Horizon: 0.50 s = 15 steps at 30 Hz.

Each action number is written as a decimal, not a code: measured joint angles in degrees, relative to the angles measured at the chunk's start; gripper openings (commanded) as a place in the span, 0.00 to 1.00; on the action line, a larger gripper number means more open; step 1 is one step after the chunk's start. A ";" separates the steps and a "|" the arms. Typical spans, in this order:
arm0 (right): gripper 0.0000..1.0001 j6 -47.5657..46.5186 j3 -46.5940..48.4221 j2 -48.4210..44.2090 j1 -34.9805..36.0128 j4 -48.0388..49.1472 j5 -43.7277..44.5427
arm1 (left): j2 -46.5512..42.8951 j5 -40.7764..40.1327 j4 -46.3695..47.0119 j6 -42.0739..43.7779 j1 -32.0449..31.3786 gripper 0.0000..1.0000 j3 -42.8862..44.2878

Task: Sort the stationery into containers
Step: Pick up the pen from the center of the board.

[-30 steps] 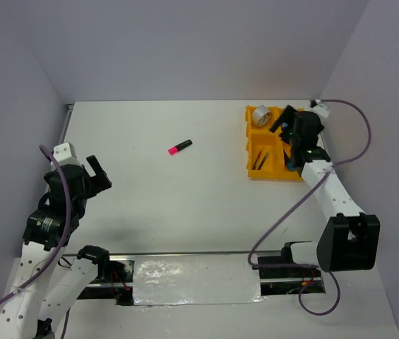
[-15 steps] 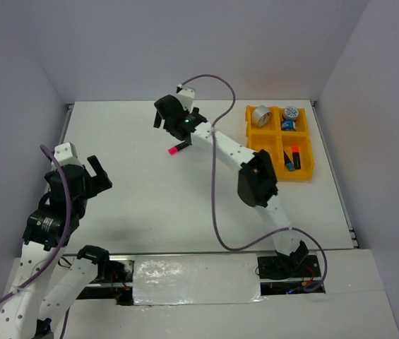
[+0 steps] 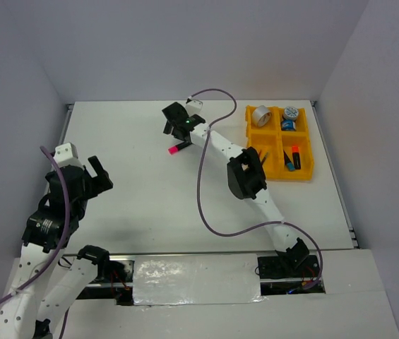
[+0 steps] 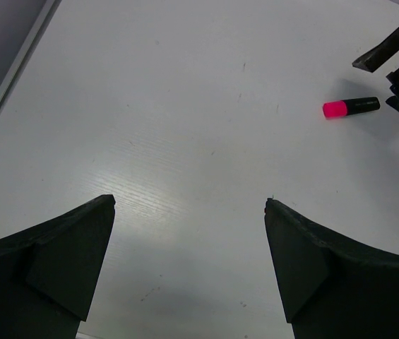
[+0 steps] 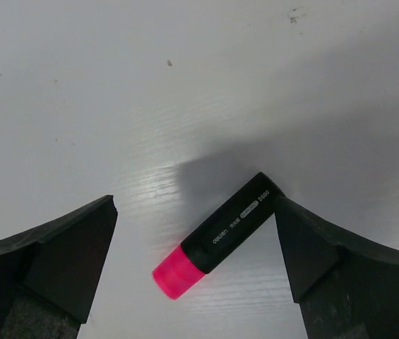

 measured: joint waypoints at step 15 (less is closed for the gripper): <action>0.85 -3.06 -6.80 -1.40 0.85 -0.79 -3.69 | -1.05 0.26 0.35 0.11 -0.09 0.99 -0.22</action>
